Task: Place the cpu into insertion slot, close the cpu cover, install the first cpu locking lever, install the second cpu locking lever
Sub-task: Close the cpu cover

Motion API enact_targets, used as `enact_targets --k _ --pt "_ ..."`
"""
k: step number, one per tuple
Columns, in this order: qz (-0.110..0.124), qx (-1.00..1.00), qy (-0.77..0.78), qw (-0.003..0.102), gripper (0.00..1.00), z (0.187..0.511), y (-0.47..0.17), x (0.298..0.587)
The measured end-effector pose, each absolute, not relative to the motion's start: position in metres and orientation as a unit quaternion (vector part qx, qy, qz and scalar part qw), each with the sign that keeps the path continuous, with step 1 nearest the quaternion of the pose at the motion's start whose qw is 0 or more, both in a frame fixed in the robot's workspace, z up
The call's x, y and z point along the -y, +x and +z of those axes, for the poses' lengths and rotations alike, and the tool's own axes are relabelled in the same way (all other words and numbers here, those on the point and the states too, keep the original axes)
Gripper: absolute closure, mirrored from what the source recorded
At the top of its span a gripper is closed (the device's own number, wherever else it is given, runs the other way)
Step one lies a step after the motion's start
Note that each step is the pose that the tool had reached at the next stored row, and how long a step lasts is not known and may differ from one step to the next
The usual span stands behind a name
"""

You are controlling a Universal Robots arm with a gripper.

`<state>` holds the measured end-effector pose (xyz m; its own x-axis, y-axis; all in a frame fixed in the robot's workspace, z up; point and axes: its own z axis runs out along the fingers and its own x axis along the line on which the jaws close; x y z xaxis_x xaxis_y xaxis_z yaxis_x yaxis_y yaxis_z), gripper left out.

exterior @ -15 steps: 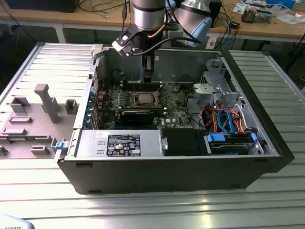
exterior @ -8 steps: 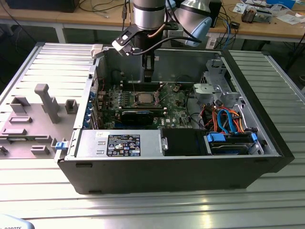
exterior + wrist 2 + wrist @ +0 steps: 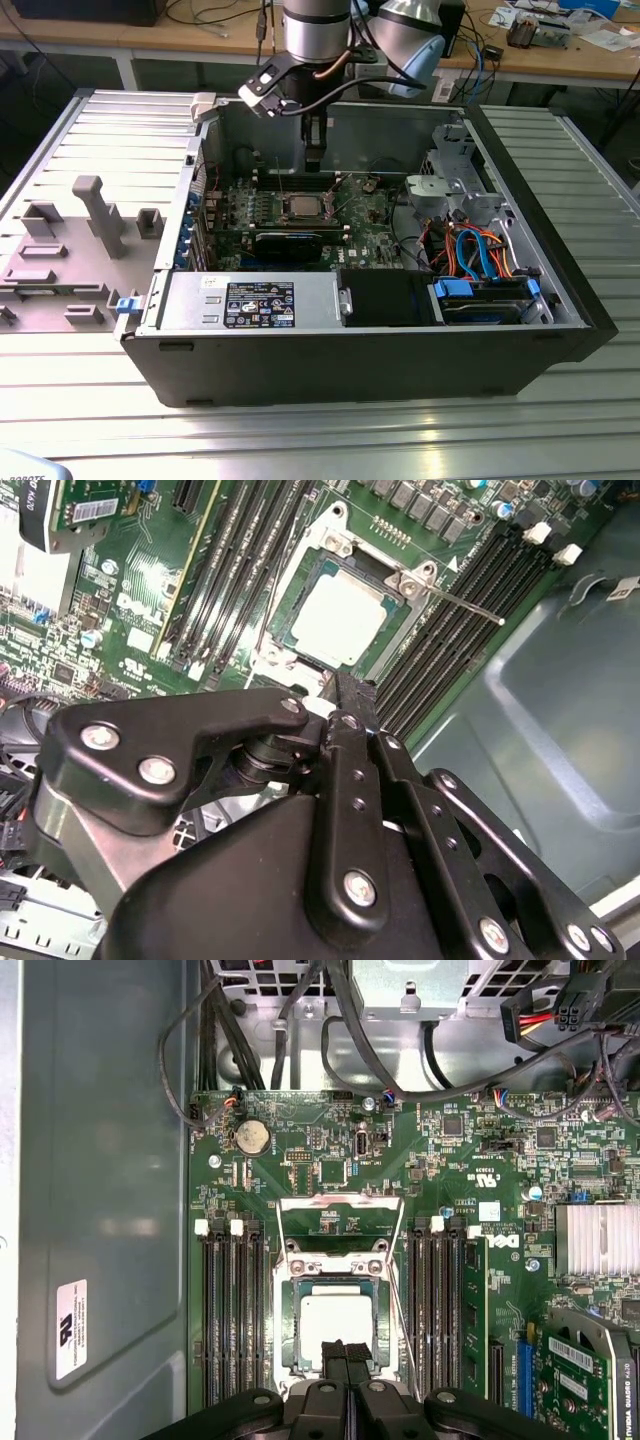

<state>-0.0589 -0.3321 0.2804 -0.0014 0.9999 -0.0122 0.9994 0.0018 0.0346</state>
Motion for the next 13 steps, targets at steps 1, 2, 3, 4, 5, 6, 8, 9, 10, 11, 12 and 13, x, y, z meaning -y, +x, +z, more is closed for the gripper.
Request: enact_targets --k 1,2,3,4,5,6,8,9,10,11,12,13 --pt "0.008 -0.708 0.706 0.017 0.89 0.2804 -0.0585 0.3321" --pt "0.008 -0.708 0.706 0.017 0.89 0.2804 -0.0582 0.3321" --pt "0.008 -0.708 0.706 0.017 0.89 0.2804 -0.0579 0.3321" --pt "0.008 -0.708 0.706 0.017 0.89 0.2804 -0.0575 0.332" --pt "0.008 -0.708 0.706 0.017 0.89 0.2804 -0.0569 0.3321" --pt "0.008 -0.708 0.706 0.017 0.89 0.2804 -0.0565 0.3321" --pt "0.008 -0.708 0.706 0.017 0.89 0.2804 -0.0557 0.3321" --pt "0.008 -0.708 0.706 0.017 0.89 0.2804 -0.0555 0.3321" --pt "0.008 -0.708 0.706 0.017 0.89 0.2804 -0.0554 0.3321" --pt "0.008 -0.708 0.706 0.017 0.89 0.2804 -0.0552 0.3321" --pt "0.008 -0.708 0.706 0.017 0.89 0.2804 -0.0549 0.3321" --pt "0.008 -0.708 0.706 0.017 0.89 0.2804 -0.0549 0.3321"
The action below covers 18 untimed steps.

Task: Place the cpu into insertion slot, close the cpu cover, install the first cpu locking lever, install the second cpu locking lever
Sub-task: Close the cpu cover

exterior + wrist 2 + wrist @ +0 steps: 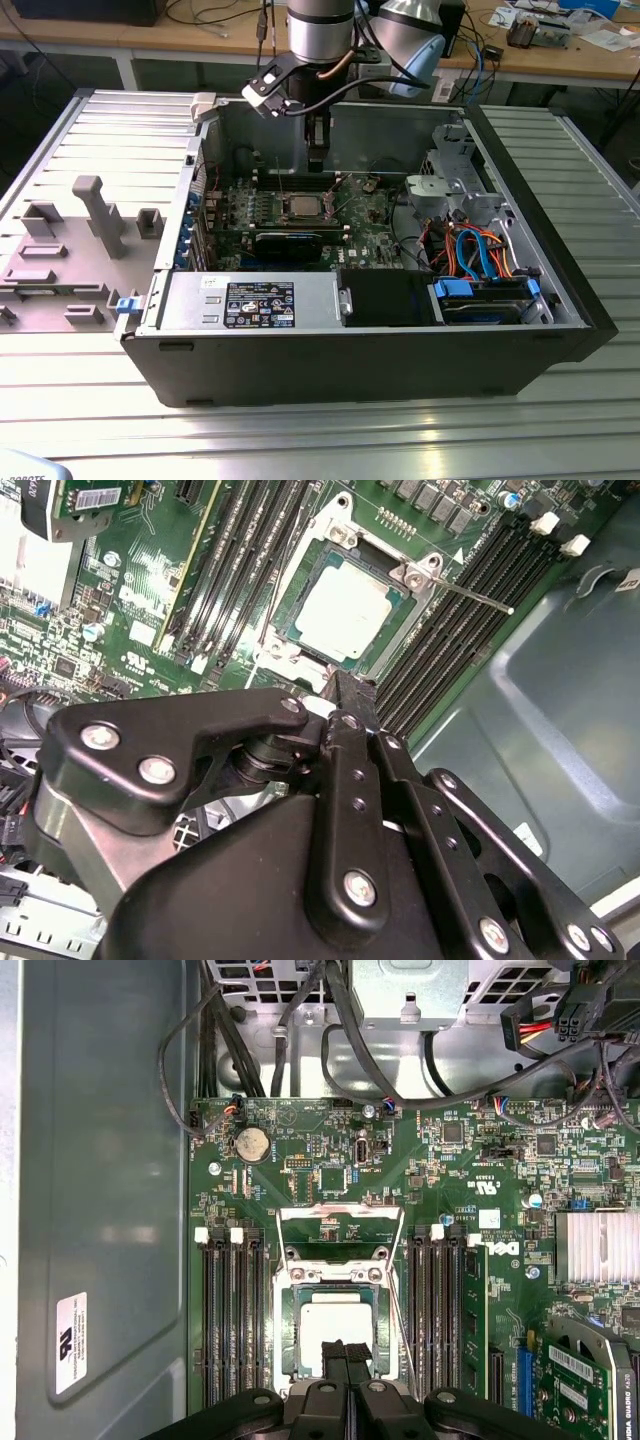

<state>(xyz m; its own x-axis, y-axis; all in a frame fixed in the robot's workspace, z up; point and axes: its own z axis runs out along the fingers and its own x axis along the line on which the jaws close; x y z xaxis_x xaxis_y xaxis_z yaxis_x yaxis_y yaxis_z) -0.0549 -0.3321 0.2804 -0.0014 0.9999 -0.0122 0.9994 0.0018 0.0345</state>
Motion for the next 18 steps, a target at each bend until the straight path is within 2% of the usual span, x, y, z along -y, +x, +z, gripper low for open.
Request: enact_targets --k 18 --pt "0.008 -0.708 0.706 0.017 0.89 0.2804 -0.0483 0.332"
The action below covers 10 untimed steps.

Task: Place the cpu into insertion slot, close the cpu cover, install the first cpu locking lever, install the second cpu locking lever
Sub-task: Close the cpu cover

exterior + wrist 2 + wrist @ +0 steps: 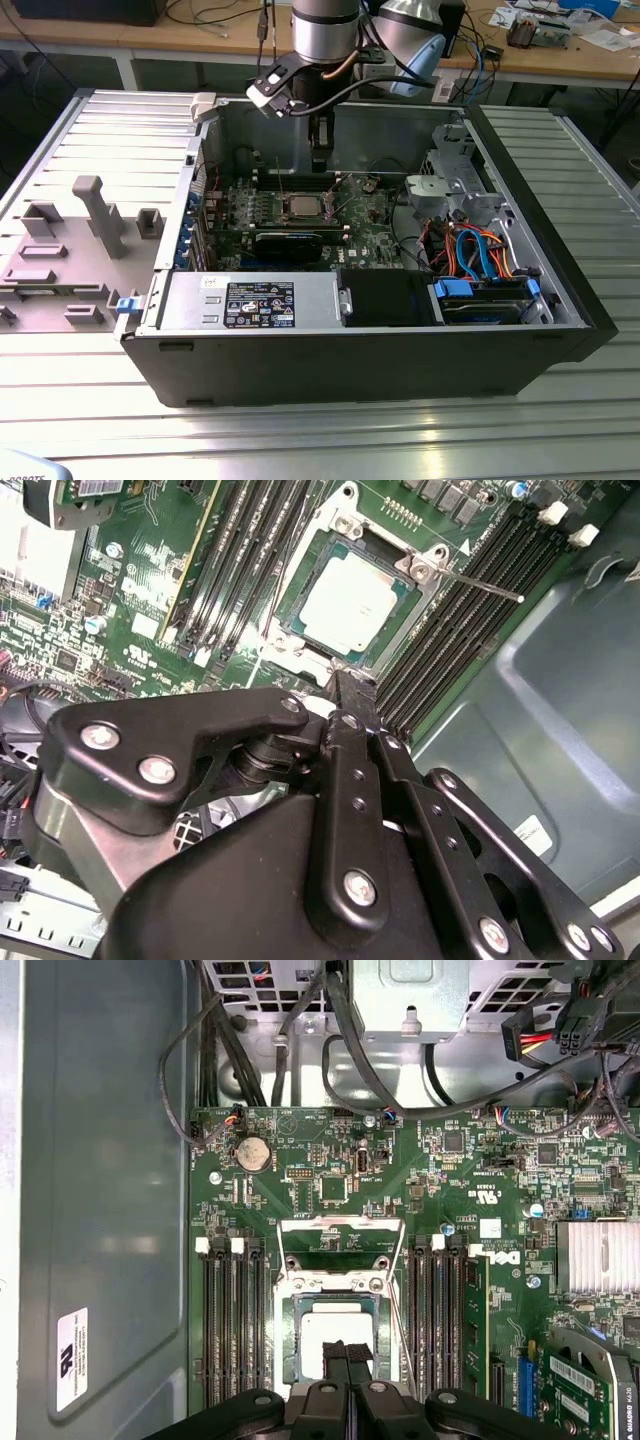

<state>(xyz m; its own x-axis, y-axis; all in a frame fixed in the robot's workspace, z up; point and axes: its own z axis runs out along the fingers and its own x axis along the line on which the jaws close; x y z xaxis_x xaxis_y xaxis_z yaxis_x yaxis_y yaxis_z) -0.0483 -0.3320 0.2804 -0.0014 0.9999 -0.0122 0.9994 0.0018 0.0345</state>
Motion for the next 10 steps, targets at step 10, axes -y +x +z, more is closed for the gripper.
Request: enact_targets --k 10 --pt "0.008 -0.705 0.708 0.017 0.89 0.28 -0.035 0.332"
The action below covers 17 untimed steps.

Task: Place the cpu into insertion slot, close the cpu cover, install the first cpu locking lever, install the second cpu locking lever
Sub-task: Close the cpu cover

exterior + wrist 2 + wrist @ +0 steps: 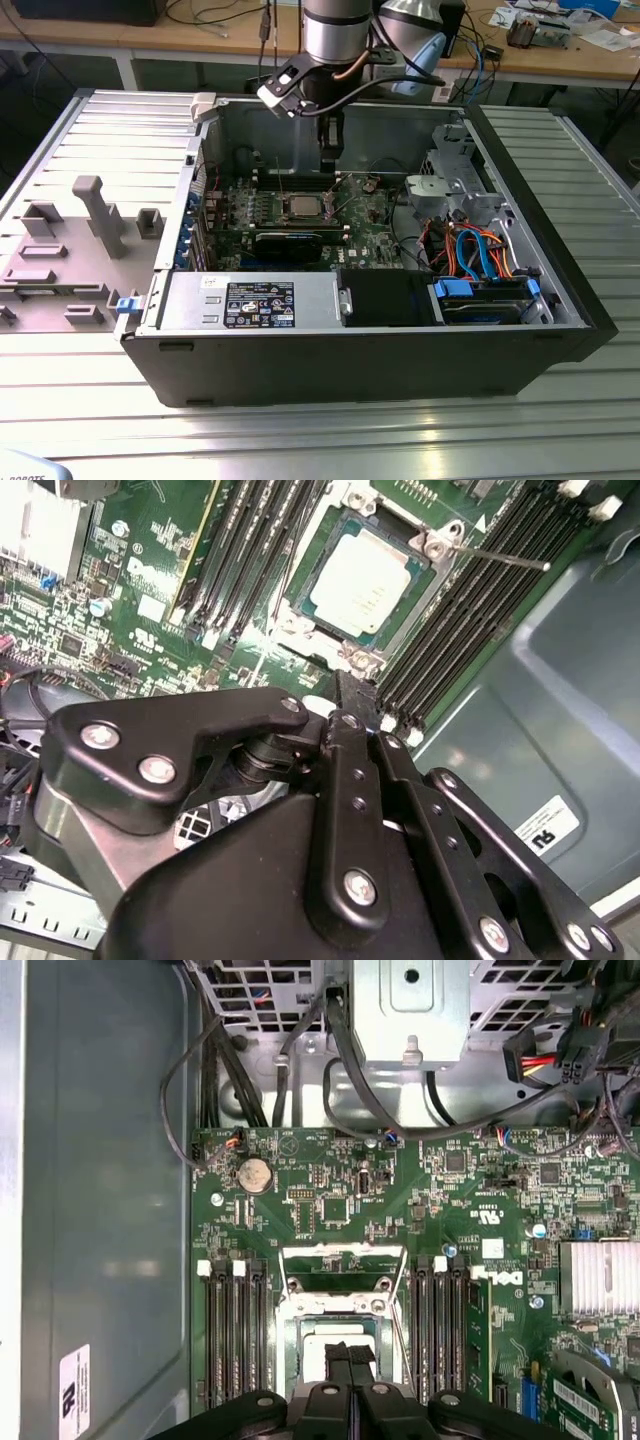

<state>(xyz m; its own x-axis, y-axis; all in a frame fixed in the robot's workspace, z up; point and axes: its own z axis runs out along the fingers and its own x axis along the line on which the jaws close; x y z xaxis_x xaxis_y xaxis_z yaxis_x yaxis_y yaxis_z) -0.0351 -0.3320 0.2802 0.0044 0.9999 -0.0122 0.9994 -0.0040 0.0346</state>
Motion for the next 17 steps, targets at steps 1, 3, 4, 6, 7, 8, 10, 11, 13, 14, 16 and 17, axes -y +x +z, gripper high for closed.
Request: enact_targets --k 1,3,4,6,7,8,10,11,13,14,16,17 --pt "0.008 -0.705 0.709 0.017 0.89 0.28 -0.034 0.332" --pt "0.008 -0.705 0.709 0.017 0.89 0.28 -0.03 0.332" --pt "0.008 -0.705 0.709 0.016 0.89 0.28 -0.028 0.332" --pt "0.007 -0.705 0.709 0.016 0.89 0.28 -0.025 0.332" --pt "0.007 -0.704 0.71 0.016 0.89 0.28 -0.024 0.332" --pt "0.007 -0.704 0.71 0.016 0.89 0.28 -0.024 0.332" --pt "0.007 -0.704 0.71 0.016 0.89 0.28 -0.024 0.332" --pt "0.007 -0.704 0.71 0.016 0.89 0.28 -0.024 0.332" --pt "0.007 -0.704 0.71 0.016 0.89 0.28 -0.024 0.332" --pt "0.007 -0.704 0.71 0.016 0.89 0.28 -0.023 0.332" --pt "0.007 -0.704 0.71 0.016 0.89 0.28 -0.022 0.332" --pt "0.007 -0.704 0.71 0.016 0.89 0.28 -0.022 0.332"
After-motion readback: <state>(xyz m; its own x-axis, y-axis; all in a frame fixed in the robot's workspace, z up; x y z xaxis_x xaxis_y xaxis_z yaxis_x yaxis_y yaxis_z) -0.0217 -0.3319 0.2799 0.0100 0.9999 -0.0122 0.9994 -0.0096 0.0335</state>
